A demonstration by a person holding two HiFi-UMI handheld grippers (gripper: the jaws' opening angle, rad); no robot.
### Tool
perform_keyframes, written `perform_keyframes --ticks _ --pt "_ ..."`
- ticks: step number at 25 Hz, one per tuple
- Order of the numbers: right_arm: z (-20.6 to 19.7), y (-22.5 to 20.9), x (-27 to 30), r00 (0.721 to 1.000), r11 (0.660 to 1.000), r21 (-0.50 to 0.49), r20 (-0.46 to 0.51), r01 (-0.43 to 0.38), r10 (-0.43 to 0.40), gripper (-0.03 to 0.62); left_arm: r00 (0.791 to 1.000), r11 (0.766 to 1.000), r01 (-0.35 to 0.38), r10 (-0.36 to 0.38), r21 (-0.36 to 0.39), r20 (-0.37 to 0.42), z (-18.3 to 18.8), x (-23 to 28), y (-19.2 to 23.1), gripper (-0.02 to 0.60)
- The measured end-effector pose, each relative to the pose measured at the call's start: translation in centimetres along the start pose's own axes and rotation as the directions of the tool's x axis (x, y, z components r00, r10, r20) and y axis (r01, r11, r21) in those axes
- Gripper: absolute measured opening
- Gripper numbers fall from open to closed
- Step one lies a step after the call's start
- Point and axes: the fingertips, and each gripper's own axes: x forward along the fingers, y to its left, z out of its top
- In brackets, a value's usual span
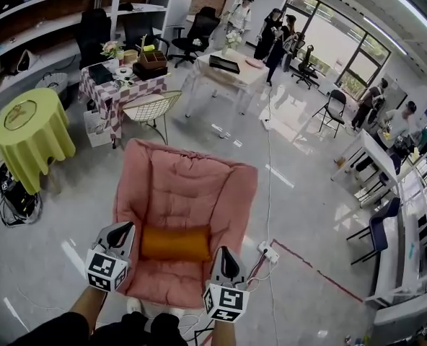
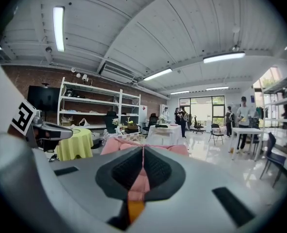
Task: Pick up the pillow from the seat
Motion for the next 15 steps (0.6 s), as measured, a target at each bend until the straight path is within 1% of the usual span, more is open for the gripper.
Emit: perform_keyframes --ticks 8,15 --pt "-1.8 -2.3 1.5 0.999 1.0 0.011 -0.031 -0.024 0.024 0.02 0.999 1.0 -0.031 0.031 0.003 -0.03 -1.1 1.8 -0.9 0.009" --pt "-1.9 -3.1 2.2 0.998 0.999 0.016 -0.034 -0.046 0.047 0.02 0.998 0.999 -0.043 0.043 0.002 -0.037 -0.8 2.6 -1.5 0.009"
